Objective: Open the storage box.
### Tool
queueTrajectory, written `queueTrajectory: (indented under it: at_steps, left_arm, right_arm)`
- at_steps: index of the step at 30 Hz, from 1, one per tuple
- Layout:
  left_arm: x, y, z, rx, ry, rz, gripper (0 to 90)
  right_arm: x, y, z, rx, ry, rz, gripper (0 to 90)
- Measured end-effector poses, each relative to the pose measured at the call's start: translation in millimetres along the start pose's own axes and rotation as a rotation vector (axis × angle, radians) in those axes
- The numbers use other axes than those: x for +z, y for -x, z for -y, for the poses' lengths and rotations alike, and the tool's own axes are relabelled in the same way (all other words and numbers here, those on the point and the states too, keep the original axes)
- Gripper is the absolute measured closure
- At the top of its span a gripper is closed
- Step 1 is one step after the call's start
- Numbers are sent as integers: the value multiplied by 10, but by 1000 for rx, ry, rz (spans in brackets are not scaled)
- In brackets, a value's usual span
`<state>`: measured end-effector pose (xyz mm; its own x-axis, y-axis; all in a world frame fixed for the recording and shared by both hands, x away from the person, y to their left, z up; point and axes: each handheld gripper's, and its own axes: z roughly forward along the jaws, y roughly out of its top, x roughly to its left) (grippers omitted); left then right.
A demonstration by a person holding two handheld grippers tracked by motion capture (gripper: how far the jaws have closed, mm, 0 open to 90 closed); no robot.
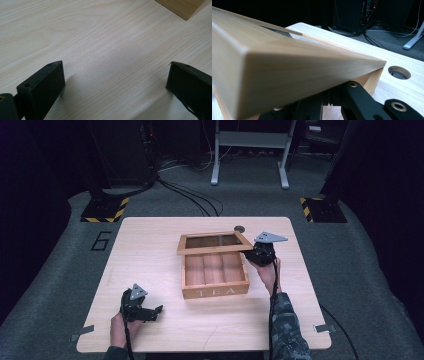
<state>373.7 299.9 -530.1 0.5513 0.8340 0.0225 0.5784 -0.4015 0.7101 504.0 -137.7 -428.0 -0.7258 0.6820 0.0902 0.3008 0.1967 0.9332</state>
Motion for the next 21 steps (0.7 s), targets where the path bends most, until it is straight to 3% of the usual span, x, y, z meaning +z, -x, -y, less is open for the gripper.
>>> queueTrajectory:
  at_steps: [21]
  left_arm:
    - [2,9,3,-7,2,3,14]
  right_arm:
    - [13,8,-41,-3,-8,1,893]
